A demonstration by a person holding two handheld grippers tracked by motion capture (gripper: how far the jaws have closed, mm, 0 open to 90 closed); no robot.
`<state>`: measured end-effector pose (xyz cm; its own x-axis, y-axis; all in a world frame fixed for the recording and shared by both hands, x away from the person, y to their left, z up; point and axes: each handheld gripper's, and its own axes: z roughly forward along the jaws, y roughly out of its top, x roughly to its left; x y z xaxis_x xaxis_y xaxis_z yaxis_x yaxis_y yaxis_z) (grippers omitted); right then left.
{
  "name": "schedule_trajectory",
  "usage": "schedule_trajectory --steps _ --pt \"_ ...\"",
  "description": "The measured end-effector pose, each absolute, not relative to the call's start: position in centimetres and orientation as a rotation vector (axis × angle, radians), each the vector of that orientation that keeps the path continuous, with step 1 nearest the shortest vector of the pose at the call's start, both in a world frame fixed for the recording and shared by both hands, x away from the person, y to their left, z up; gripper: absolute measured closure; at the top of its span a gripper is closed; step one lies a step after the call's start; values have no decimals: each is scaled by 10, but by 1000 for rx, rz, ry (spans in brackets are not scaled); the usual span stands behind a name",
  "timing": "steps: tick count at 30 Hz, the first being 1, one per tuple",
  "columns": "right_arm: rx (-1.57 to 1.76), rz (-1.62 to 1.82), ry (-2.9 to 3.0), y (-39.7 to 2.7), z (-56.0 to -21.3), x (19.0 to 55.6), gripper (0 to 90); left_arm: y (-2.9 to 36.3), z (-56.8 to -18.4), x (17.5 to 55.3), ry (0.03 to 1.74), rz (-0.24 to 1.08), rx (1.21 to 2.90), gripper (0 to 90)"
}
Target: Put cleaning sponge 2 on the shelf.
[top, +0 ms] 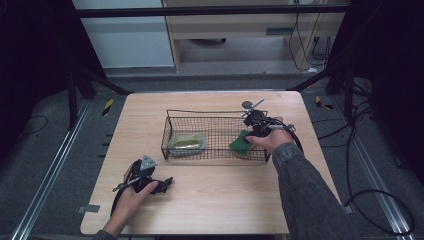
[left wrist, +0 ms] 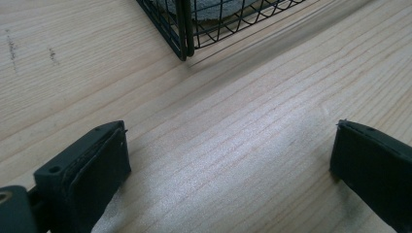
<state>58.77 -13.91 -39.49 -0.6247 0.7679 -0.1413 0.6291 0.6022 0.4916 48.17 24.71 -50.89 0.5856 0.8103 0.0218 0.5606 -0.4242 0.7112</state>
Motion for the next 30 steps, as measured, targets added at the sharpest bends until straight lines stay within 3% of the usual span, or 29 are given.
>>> schedule_trajectory --steps 20,30 --pt "1189 722 2364 -163 -376 571 90 247 -509 482 1083 481 2142 0" --pt "1235 768 2265 -188 -366 563 66 247 -509 482 1083 481 2142 0"
